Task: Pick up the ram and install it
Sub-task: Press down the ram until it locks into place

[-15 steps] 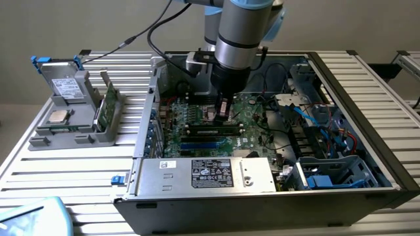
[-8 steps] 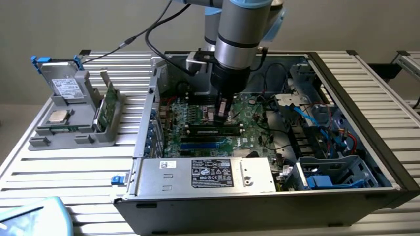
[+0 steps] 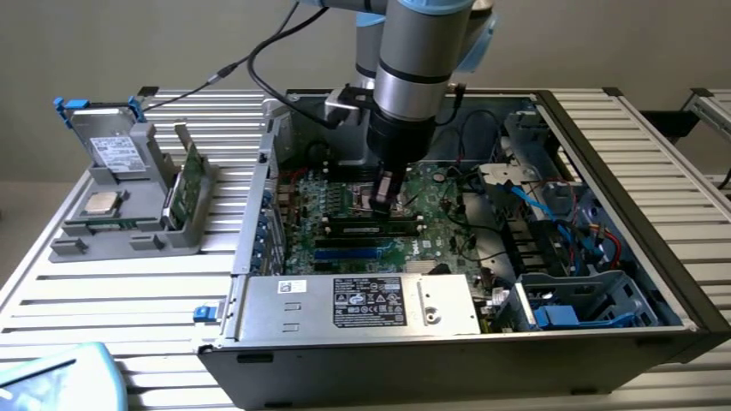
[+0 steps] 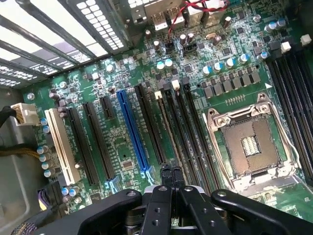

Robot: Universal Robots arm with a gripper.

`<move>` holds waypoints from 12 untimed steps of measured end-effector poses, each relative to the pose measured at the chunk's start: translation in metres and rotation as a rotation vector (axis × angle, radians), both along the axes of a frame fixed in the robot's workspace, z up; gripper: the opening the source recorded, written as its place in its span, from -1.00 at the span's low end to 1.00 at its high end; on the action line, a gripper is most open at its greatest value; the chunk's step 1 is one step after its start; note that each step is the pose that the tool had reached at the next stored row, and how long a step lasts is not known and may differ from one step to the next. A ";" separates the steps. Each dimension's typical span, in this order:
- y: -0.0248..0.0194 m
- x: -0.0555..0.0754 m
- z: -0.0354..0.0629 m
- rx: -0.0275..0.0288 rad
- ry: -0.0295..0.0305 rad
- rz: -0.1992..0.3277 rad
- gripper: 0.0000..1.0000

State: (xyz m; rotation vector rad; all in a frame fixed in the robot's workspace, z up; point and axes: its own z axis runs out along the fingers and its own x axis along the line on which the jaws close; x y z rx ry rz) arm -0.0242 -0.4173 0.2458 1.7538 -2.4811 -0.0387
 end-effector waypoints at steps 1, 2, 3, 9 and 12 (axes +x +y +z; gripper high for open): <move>0.0000 0.000 0.0000 0.0000 -0.0005 -0.011 -0.79; 0.0000 0.000 -0.0001 0.0001 -0.0007 -0.021 -0.79; 0.0000 0.000 -0.0002 -0.0001 -0.0009 -0.027 -0.79; 0.0000 -0.001 -0.0012 -0.0014 -0.0010 -0.070 -0.79; 0.0001 -0.001 -0.0019 -0.0011 -0.0011 -0.103 -0.79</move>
